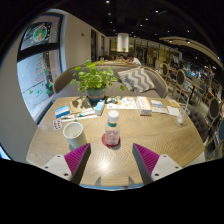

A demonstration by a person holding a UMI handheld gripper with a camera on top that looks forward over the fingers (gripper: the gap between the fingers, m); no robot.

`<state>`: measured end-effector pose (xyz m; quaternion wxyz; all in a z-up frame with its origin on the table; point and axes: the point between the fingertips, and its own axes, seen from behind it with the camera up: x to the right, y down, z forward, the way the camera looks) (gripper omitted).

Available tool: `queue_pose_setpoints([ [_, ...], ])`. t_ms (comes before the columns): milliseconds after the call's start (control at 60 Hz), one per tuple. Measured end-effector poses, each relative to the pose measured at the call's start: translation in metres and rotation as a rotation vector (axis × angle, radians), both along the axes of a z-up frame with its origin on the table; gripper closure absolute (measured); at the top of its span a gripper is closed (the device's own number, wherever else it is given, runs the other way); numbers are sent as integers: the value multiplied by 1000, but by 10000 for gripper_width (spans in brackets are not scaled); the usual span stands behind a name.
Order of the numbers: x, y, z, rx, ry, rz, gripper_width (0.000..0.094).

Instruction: Pour water

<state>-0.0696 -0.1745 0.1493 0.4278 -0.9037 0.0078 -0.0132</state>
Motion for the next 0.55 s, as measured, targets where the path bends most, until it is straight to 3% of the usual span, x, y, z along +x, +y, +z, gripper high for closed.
queue_pose_setpoints([
  [233, -1, -61, 62, 47, -26, -30, 84],
  [550, 9, -79, 81, 60, -40, -48, 80],
])
